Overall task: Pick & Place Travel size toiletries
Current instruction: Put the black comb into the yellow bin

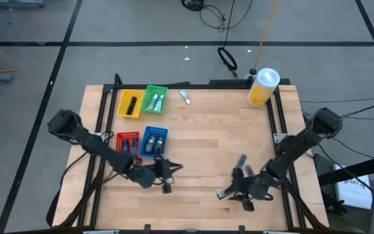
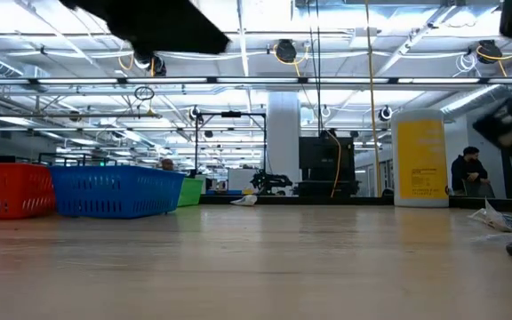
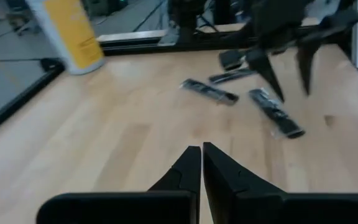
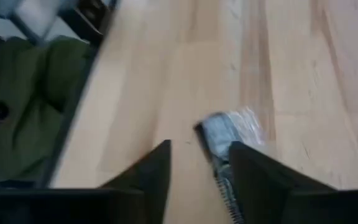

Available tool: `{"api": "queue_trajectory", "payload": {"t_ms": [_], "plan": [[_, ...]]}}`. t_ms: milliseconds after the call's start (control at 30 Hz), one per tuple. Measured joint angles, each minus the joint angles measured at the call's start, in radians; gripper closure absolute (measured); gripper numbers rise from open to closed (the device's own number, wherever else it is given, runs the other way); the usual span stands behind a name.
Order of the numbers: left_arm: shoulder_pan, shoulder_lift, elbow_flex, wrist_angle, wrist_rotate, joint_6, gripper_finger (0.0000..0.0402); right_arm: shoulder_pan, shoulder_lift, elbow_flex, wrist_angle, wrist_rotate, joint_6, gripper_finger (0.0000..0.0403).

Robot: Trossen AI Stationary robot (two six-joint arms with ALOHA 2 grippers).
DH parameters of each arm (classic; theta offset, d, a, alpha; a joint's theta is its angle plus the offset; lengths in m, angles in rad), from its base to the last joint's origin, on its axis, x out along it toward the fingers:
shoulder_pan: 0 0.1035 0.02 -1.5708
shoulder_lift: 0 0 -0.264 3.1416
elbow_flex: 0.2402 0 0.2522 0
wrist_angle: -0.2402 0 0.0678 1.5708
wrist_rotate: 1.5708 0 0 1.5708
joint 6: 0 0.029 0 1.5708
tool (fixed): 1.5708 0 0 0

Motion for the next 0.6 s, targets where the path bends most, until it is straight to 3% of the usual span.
{"api": "queue_trajectory", "payload": {"t_ms": [167, 233, 367, 533, 600], "plan": [[0.037, 0.112, -0.001, 0.151, 0.107, 0.027, 0.0398, -0.042, 0.110, -0.001, 0.046, 0.000, 0.003, 0.0368], [0.057, 0.146, -0.001, 0.182, 0.152, 0.019, 0.0399, -0.065, 0.146, -0.001, 0.102, -0.002, -0.034, 0.0393], [0.093, 0.188, -0.001, 0.224, 0.201, -0.025, 0.0386, -0.147, 0.234, 0.002, 0.281, 0.029, -0.141, 0.0387], [0.126, 0.218, -0.001, 0.269, 0.285, -0.080, 0.0388, -0.236, 0.325, 0.056, 0.516, 0.218, -0.293, 0.0393], [0.130, 0.219, -0.001, 0.266, 0.324, -0.083, 0.0396, -0.249, 0.311, 0.063, 0.565, 0.201, -0.382, 0.0398]]}}
